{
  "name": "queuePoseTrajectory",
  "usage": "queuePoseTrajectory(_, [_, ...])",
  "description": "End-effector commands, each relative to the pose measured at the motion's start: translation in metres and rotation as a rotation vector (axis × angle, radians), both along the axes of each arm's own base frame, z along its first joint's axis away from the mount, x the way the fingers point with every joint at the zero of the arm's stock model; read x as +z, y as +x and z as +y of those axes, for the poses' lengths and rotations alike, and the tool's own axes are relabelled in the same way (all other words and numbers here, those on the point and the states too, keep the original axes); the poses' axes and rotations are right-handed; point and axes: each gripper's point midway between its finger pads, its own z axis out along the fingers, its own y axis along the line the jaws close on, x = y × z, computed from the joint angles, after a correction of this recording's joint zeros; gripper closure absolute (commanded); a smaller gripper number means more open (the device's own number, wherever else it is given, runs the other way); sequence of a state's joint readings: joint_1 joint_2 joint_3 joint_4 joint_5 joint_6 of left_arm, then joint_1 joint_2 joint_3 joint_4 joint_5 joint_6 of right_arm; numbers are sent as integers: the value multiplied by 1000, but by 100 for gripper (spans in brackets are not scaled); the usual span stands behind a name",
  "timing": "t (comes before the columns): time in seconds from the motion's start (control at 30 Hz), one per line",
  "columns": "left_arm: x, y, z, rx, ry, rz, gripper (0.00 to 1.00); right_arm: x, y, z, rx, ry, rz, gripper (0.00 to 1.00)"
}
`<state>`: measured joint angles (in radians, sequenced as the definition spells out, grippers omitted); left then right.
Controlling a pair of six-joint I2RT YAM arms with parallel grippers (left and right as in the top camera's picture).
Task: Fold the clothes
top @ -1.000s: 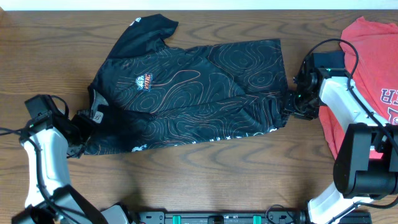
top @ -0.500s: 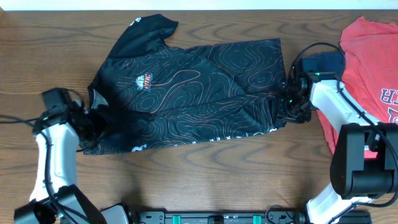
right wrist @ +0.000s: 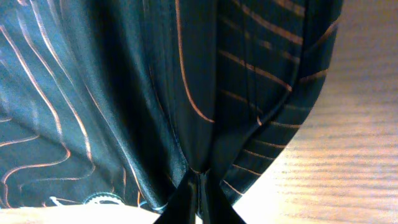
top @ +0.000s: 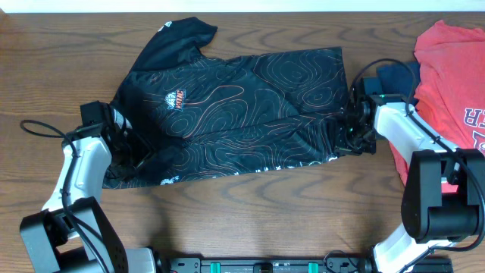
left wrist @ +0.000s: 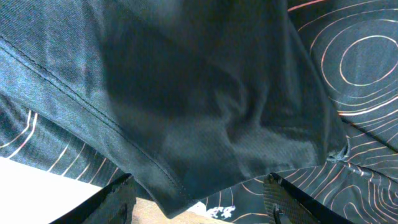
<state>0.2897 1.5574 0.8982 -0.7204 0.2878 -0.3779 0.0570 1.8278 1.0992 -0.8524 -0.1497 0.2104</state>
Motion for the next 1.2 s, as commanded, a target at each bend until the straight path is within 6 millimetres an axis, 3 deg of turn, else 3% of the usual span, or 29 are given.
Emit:
queuePoseTrajectory(0.0, [2,6,3,-1,14,-5,33,1,-5,2,10,-1,2,99])
queuePoseTrajectory(0.1, [1,5,3,-1,14,-4,33,0,-9,-7,-3,-49,21,99])
queuePoseTrajectory(0.23, [-4,-1,4,1,29,15,33,4,-31,-59,-271,-348,99,99])
queuePoseTrajectory(0.3, [-6,-4,7,2,45,29,33,5,-32,-70,-317,-390,100,99])
queuePoseTrajectory(0.53, [-8,-10,8,-1,53,51,33,3,-24,-67,-315,-355,70,99])
queuePoseTrajectory(0.77, [-11,-42,23,2,157,193,33,9,-60,-65,-303,-367,222,99])
queuePoseTrajectory(0.93, [-11,-43,27,11,165,199,33,14,-77,-65,-302,-377,294,99])
queuePoseTrajectory(1.03, [-11,-45,32,31,169,203,32,14,-77,-63,-313,-365,296,97])
queuePoseTrajectory(1.17, [-11,-46,36,47,166,203,33,11,-64,-61,-322,-345,244,86])
